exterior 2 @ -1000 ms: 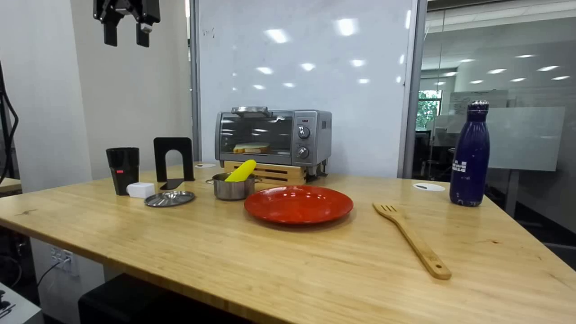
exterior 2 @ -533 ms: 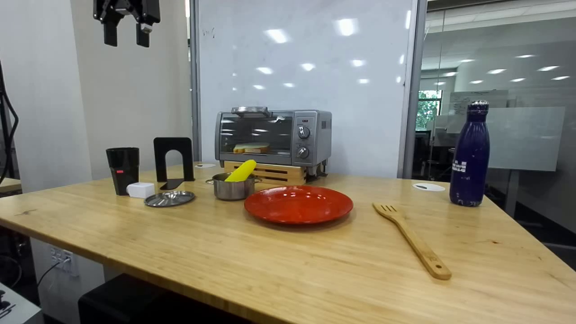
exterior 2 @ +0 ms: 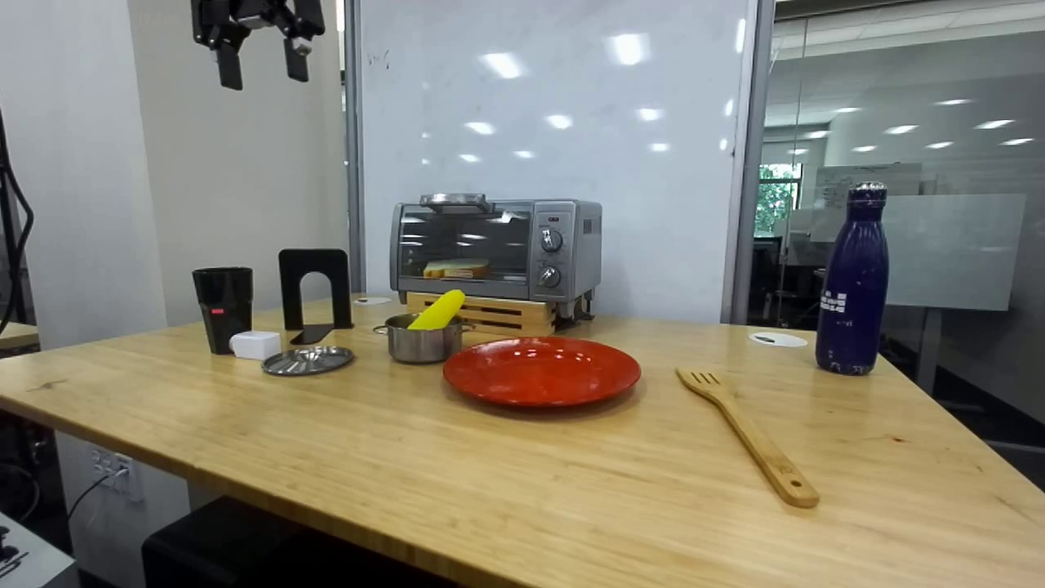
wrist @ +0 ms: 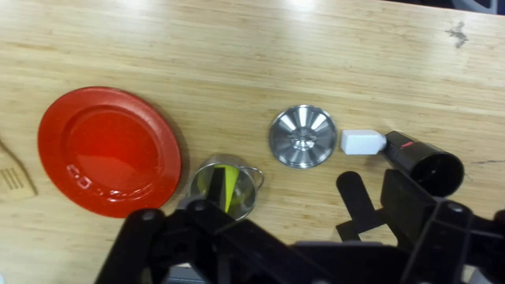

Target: Open the oven door

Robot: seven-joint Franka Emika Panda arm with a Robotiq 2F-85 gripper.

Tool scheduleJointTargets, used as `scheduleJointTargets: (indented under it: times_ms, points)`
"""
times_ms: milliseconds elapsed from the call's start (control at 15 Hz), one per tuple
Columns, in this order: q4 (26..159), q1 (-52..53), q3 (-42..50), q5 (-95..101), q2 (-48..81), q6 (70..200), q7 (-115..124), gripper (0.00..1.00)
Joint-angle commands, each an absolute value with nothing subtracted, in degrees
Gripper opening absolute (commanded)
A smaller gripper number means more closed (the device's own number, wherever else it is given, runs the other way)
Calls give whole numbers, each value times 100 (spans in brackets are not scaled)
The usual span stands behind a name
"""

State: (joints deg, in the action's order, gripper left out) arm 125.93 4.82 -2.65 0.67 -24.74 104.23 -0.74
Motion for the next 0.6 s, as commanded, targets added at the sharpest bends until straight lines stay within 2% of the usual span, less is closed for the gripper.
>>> scheduleJointTargets:
  times_ms: [0,533]
  points:
    - [12254,346,-203,917,-2078,10655,-892,100]
    - [11148,231,-250,2977,-459,12087,-1319,100]
